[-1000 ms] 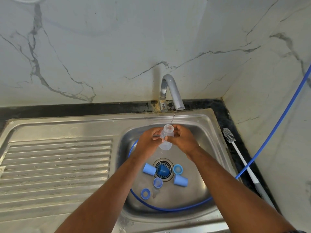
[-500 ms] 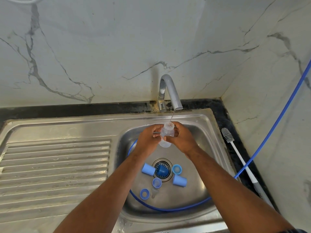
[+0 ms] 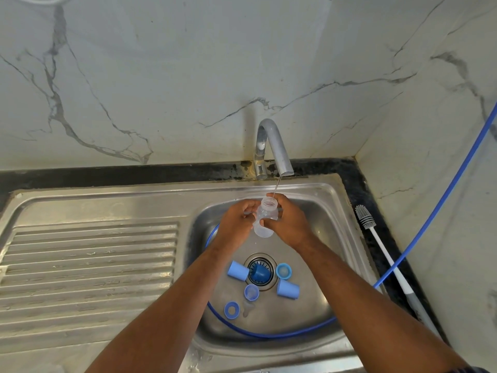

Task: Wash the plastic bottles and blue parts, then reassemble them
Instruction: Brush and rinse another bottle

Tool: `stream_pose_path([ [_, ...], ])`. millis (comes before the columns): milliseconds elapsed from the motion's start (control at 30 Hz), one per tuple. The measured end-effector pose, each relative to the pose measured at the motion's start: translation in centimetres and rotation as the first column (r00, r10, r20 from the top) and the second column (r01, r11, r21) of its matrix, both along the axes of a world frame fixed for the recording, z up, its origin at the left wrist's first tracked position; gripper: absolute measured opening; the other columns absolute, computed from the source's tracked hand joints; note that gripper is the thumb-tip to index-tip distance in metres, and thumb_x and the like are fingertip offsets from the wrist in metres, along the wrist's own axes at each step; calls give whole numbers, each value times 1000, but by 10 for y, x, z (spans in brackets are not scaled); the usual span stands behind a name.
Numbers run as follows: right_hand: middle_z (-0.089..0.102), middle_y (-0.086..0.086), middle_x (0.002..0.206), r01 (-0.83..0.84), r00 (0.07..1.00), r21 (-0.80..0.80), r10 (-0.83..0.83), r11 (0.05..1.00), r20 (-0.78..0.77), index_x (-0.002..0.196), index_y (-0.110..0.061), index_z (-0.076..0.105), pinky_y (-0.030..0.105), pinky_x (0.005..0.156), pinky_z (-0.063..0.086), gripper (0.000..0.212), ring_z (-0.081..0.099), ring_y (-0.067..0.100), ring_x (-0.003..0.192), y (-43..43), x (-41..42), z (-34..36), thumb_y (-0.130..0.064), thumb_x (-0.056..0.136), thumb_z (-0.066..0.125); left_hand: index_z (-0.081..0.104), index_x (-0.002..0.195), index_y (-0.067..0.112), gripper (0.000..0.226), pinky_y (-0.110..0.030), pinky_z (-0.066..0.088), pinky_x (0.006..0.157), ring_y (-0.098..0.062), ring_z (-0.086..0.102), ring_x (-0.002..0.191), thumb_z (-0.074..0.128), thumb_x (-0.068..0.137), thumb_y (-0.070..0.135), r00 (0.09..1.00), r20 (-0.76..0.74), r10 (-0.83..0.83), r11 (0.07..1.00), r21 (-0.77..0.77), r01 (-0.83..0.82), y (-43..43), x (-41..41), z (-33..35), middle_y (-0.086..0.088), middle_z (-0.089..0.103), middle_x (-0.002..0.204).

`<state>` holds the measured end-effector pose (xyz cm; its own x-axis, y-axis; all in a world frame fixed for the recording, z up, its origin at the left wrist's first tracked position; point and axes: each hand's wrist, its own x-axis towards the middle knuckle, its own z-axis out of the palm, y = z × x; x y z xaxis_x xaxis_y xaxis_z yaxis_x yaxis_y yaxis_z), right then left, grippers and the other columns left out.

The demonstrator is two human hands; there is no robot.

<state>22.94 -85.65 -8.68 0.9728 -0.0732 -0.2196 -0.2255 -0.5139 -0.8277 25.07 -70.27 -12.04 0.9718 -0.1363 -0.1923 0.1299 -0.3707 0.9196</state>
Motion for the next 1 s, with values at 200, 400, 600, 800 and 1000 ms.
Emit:
stream_pose_path([
  [200, 64, -4, 125, -24, 999, -55, 26, 998, 24, 138, -24, 52, 25, 92, 46, 64, 57, 10, 109, -3, 3, 6, -15, 81, 82, 64, 125, 20, 36, -34, 55, 95, -7, 65, 109, 54, 95, 1, 997, -25, 70, 997, -42, -71, 2, 2, 2, 5, 70, 119],
  [400, 63, -14, 117, 21, 989, -36, -15, 999, 148, 132, -28, 56, 18, 85, 49, 59, 61, 4, 102, -3, 1, 13, -18, 80, 83, 63, 127, 17, 35, -34, 53, 94, -15, 63, 109, 56, 96, 3, 985, 4, 170, 985, -15, -170, 11, 5, 1, -1, 68, 121],
  [600, 64, -15, 111, 70, 982, -113, -48, 991, 182, 122, -30, 59, 27, 88, 52, 54, 62, 9, 102, -3, -3, 2, -20, 76, 85, 68, 120, 14, 27, -27, 50, 93, -14, 65, 105, 55, 98, 7, 981, 8, 192, 980, -59, -191, 20, 1, 5, 1, 70, 110],
  [800, 66, -6, 119, 2, 997, -155, 9, 988, 71, 127, -26, 58, 28, 88, 49, 55, 62, 14, 108, 1, 4, -2, -20, 78, 83, 67, 123, 12, 28, -27, 51, 95, -14, 66, 107, 56, 98, 6, 980, -18, 196, 978, -72, -197, 20, -1, 5, -1, 71, 113],
  [1000, 67, -3, 119, 24, 996, -213, -5, 977, 88, 127, -25, 58, 29, 89, 50, 54, 64, 18, 109, 4, 0, -4, -19, 78, 80, 69, 100, 12, 15, -46, 53, 91, -32, 66, 101, 54, 98, 8, 981, -31, 192, 981, -28, -193, 16, -2, 0, -16, 71, 101],
])
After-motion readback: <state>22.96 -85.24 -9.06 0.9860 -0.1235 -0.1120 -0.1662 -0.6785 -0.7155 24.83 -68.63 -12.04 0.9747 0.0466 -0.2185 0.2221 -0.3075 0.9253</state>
